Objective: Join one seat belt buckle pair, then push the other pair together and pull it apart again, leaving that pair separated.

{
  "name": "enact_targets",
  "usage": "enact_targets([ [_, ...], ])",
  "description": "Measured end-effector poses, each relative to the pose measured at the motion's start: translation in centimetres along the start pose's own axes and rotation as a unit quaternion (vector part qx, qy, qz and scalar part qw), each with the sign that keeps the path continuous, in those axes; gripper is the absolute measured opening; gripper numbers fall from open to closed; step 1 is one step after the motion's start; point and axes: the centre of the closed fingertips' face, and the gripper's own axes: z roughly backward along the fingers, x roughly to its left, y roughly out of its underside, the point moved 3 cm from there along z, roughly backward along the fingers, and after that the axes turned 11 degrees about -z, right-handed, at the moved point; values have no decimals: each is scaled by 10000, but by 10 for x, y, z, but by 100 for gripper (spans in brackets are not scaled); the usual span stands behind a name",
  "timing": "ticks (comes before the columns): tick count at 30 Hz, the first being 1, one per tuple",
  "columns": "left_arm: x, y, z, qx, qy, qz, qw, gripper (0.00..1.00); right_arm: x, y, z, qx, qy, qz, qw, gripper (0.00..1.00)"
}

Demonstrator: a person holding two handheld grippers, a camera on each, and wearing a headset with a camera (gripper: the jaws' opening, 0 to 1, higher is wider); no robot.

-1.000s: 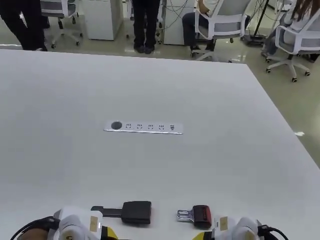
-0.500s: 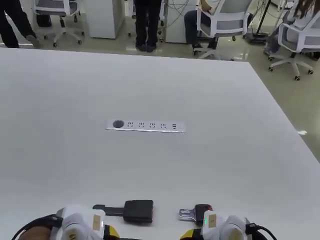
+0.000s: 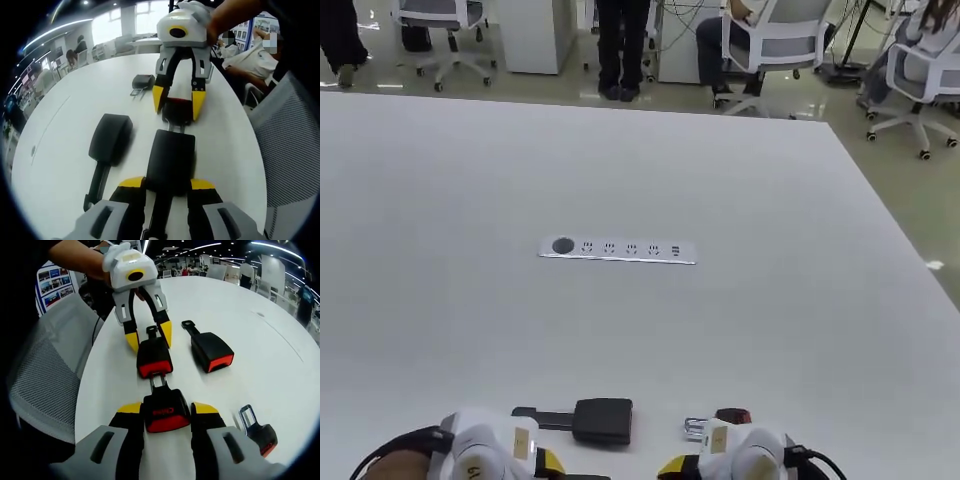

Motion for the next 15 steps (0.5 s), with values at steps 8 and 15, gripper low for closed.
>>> enact_targets([
  [8, 0, 0, 0, -22, -25, 32, 10000, 33, 5, -4, -8, -1, 18, 34, 10000, 34],
  [15, -1, -2, 0, -53, -100, 137, 9998, 33, 7, -2, -9, -13, 62, -5, 10000, 34],
])
